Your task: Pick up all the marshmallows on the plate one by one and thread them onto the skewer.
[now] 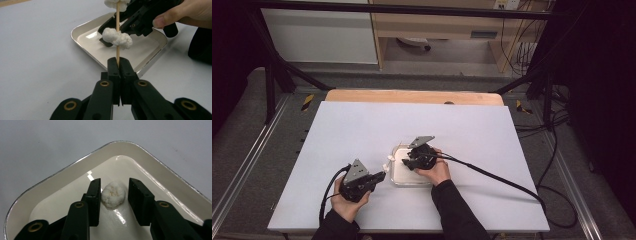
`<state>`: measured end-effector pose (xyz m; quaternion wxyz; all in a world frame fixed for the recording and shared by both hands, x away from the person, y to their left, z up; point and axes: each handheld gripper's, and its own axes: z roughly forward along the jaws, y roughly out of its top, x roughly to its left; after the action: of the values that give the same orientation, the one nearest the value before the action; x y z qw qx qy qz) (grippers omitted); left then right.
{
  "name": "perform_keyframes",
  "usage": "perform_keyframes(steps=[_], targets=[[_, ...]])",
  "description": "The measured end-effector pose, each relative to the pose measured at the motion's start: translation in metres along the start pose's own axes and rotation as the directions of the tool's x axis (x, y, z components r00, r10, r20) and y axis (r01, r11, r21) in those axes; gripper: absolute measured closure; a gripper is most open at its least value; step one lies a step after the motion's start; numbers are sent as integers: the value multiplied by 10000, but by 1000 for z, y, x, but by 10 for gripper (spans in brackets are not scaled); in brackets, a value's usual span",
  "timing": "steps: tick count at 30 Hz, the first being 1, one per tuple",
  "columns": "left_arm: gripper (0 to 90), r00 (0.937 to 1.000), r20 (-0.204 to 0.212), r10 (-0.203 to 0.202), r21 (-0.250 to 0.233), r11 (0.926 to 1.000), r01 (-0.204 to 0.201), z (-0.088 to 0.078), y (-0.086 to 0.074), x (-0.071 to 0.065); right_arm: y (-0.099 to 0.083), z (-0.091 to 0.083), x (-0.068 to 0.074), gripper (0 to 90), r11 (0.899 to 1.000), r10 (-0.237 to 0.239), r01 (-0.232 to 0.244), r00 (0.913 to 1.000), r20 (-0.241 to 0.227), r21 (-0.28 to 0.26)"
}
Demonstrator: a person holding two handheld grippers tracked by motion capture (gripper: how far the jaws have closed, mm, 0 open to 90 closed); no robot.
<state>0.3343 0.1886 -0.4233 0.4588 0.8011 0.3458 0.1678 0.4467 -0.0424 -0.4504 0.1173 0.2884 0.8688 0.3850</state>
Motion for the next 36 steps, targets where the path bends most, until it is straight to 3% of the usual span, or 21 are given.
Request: perform_keyframes(steps=[14,24,36], targets=[[889,10000,11,35,13,10000,-35,0,0,-1,1,-3,0,729,9999,97,-95,9999,141,-119],[889,10000,34,57,-10,10000,-57,0,0,-2,14,-36,0,739,9957,240,-240,9997,-13,-895],[889,9998,118,146,-11,9999,-146,1,0,-3,18,-72,-5,745,9803,654,-729,9968,-470,-1834]])
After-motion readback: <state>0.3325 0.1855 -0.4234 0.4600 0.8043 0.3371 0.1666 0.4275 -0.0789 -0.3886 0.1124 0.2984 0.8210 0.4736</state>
